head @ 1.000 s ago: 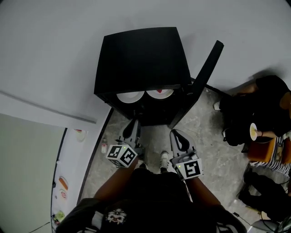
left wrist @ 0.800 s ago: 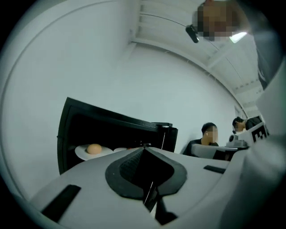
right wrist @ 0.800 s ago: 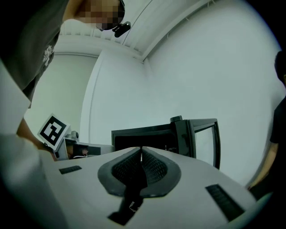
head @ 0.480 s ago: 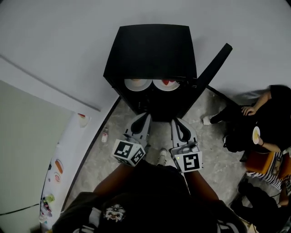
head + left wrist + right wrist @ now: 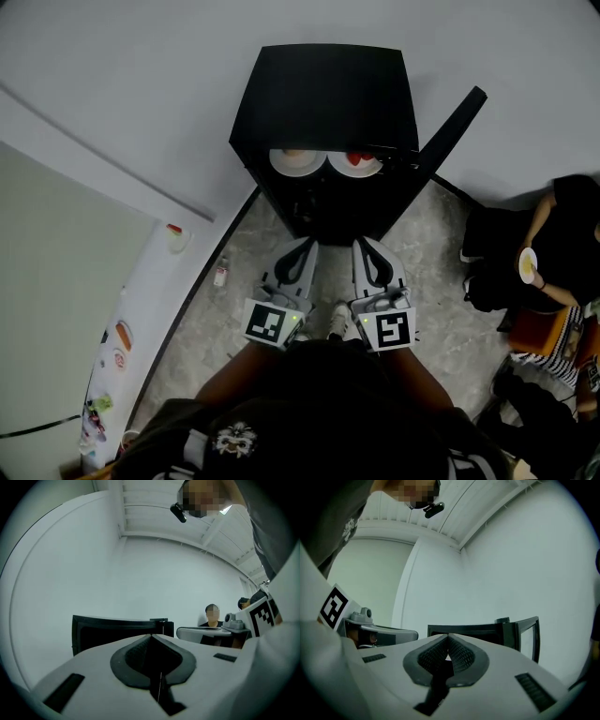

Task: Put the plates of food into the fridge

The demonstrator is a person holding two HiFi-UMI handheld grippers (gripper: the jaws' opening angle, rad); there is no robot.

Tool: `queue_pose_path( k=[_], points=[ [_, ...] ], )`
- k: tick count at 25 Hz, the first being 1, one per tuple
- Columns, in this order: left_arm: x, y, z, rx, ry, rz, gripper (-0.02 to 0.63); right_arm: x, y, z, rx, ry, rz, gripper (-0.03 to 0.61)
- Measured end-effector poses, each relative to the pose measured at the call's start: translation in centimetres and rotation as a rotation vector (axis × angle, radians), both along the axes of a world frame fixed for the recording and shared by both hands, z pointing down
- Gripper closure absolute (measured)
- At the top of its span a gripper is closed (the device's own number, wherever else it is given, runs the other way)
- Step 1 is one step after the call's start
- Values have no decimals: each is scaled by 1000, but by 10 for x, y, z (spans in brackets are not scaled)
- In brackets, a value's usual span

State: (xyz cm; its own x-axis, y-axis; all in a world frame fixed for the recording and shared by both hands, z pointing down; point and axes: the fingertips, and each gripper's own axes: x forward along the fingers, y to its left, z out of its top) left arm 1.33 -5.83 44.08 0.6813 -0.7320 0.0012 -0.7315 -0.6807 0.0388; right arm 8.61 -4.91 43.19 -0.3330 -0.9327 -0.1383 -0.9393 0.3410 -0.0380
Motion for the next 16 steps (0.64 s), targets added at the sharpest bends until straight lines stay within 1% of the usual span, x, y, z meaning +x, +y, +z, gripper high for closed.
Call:
queue_pose_path(
  k=[6, 10, 13, 16],
  points=[
    [-27, 19, -6, 26, -9, 4, 592, -24, 24, -14, 22, 20, 26, 554],
    [-41, 34, -12, 41, 8, 12, 592, -41, 41, -16, 16, 38, 35, 554],
    [-46, 53, -12, 37, 15, 49, 592, -51, 58, -15, 1, 39, 60, 554],
    [-54, 68, -9, 14, 24, 68, 592, -56, 71, -14, -12, 30, 89, 554]
  ],
)
